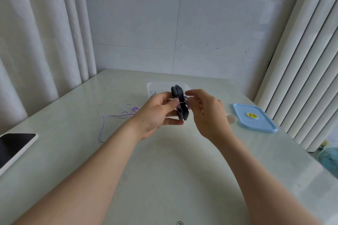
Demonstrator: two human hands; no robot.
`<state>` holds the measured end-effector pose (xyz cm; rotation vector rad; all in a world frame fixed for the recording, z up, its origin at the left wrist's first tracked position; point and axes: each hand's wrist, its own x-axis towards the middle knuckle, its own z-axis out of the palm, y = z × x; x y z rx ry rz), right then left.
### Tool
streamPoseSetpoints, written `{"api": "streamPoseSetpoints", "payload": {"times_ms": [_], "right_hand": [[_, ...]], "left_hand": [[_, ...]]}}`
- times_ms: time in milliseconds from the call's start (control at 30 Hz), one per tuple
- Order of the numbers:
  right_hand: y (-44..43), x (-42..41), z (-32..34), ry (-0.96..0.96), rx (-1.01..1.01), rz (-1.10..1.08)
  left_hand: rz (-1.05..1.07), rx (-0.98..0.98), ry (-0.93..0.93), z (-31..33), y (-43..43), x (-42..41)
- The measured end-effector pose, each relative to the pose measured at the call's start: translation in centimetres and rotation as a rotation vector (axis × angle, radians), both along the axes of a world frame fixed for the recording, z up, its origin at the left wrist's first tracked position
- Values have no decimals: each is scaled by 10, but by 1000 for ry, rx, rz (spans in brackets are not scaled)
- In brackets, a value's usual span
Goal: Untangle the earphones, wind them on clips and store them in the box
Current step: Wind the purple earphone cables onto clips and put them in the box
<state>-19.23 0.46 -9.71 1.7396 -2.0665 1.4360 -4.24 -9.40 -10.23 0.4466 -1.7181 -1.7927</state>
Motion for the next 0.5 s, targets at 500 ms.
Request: {"api": "streamPoseSetpoints", "payload": {"times_ms": [500], "right_hand": [[-6, -1, -9, -134, 100, -159]], "left_hand": [[875, -1039, -373, -27, -31, -4]]}}
